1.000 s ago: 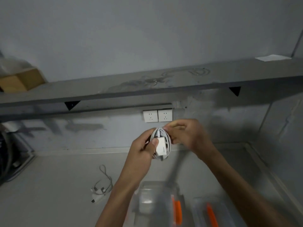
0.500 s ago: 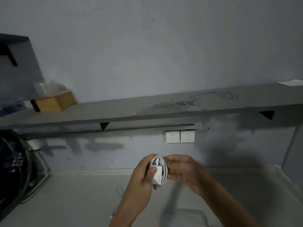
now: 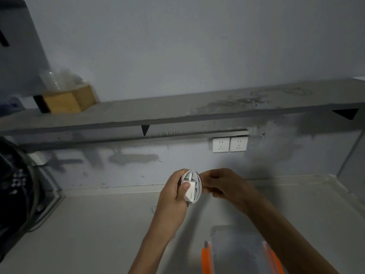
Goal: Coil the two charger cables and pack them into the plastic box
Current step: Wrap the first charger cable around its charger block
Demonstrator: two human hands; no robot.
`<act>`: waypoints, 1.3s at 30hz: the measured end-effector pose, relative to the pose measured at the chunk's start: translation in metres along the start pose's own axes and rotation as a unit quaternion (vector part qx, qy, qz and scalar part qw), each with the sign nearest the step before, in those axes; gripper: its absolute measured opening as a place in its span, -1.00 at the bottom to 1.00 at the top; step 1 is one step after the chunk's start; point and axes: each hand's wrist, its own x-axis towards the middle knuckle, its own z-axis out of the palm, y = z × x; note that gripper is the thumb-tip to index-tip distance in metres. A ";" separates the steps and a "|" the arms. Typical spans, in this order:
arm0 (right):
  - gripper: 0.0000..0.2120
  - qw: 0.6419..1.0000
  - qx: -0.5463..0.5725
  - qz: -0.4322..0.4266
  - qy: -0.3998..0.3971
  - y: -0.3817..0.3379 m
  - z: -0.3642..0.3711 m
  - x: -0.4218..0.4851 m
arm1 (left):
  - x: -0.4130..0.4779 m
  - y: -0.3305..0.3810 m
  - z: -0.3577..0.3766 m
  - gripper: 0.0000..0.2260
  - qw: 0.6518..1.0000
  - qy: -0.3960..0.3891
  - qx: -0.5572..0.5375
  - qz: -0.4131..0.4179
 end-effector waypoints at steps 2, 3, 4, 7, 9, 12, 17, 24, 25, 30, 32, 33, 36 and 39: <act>-0.83 1.000 0.002 -0.013 0.013 0.000 0.010 0.001 | 0.004 -0.004 -0.009 -0.77 1.000 -0.003 0.018 0.011; -0.83 0.999 -0.004 -0.025 0.027 -0.001 0.015 0.001 | 0.005 -0.006 -0.012 -0.78 1.000 -0.004 0.025 0.017; -0.82 0.998 -0.010 -0.038 0.039 -0.002 0.019 0.000 | 0.007 -0.007 -0.015 -0.79 0.999 -0.003 0.026 0.020; -0.87 0.997 -0.017 -0.061 0.048 -0.002 0.027 0.001 | 0.013 -0.008 -0.018 -0.79 1.000 0.001 0.002 0.011; -0.89 0.996 -0.014 -0.076 0.052 -0.001 0.027 0.000 | 0.016 -0.007 -0.017 -0.78 1.000 -0.003 -0.021 0.000; -0.84 0.993 -0.010 -0.093 0.079 0.000 0.022 -0.003 | 0.019 -0.003 -0.015 -0.77 0.998 -0.025 -0.053 -0.004; -0.87 0.985 -0.043 -0.116 0.123 -0.007 0.016 -0.008 | 0.020 0.004 -0.010 -0.78 0.994 -0.055 -0.094 0.027; -0.68 0.978 -0.078 -0.138 0.133 -0.019 0.015 -0.018 | 0.020 0.012 -0.016 -0.67 0.981 -0.100 -0.164 -0.007; -0.68 0.974 -0.100 -0.155 0.128 -0.018 0.017 -0.019 | 0.019 0.014 -0.016 -0.66 0.983 -0.097 -0.158 -0.005; -0.76 0.896 -0.333 -0.249 0.156 -0.011 0.026 -0.025 | 0.019 0.024 -0.017 -0.70 0.985 -0.029 -0.166 -0.035; -0.82 0.858 -0.381 -0.290 0.185 -0.008 0.031 -0.027 | 0.017 0.023 -0.019 -0.72 0.985 -0.028 -0.163 -0.039; -0.84 0.851 -0.384 -0.307 0.187 -0.008 0.032 -0.028 | 0.015 0.022 -0.021 -0.73 0.986 -0.029 -0.160 -0.042; -0.82 0.819 -0.398 -0.350 0.217 -0.007 0.036 -0.029 | 0.011 0.018 -0.028 -0.73 0.986 -0.033 -0.158 -0.049; -0.81 0.768 -0.420 -0.409 0.259 -0.004 0.043 -0.029 | 0.007 0.018 -0.037 -0.72 0.984 -0.039 -0.165 -0.046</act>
